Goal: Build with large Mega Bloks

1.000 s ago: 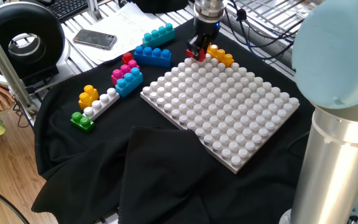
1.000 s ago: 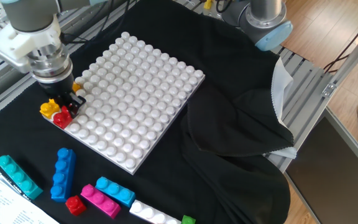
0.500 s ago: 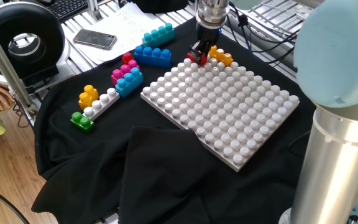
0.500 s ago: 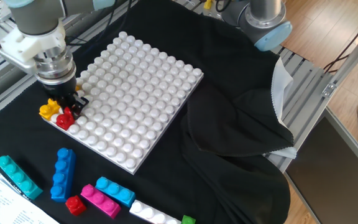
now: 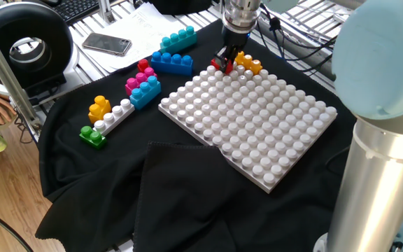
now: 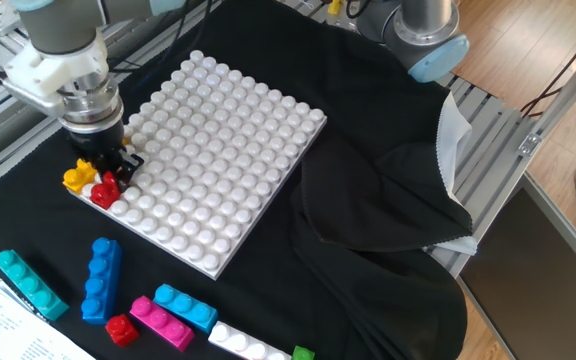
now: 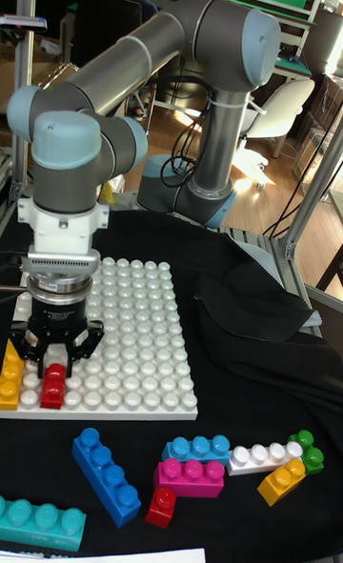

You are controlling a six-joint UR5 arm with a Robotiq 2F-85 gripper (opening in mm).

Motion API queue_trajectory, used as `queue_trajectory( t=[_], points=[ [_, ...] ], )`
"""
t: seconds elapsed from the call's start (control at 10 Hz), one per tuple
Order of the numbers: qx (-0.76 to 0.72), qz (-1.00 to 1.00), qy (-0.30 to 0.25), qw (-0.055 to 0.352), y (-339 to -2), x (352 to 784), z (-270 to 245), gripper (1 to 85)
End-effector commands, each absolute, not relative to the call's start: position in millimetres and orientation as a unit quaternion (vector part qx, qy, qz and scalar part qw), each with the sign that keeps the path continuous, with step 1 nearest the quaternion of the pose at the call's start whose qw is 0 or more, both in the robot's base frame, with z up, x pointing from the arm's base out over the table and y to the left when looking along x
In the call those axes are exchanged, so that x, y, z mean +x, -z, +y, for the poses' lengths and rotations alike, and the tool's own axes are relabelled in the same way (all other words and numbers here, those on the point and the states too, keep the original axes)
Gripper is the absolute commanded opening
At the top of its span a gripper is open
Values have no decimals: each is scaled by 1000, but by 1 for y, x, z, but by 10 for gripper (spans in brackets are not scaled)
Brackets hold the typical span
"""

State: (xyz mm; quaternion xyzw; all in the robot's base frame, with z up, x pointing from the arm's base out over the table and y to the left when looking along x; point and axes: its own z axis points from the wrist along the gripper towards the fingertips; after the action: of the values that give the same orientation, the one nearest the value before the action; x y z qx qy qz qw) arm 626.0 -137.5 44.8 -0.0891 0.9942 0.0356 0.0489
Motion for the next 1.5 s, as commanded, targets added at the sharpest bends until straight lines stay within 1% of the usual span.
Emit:
queue_trajectory(
  t=[0.0, 0.1, 0.2, 0.3, 0.4, 0.6, 1.1, 1.3, 1.4],
  points=[
    [-99, 992, -67, 42, -70, 626, -132, 540],
    [-95, 992, -67, 43, -71, 626, -131, 503],
    [-88, 994, -58, 43, -72, 628, -133, 333],
    [-69, 996, -36, 33, -74, 627, -138, 83],
    [-59, 997, -33, 31, -75, 629, -134, 17],
    [-55, 997, -40, 37, -70, 638, -128, 13],
    [-69, 995, -29, 58, -49, 647, -135, 13],
    [-74, 995, -34, 58, -49, 645, -139, 13],
    [-75, 996, -34, 46, -60, 640, -141, 33]
  ],
)
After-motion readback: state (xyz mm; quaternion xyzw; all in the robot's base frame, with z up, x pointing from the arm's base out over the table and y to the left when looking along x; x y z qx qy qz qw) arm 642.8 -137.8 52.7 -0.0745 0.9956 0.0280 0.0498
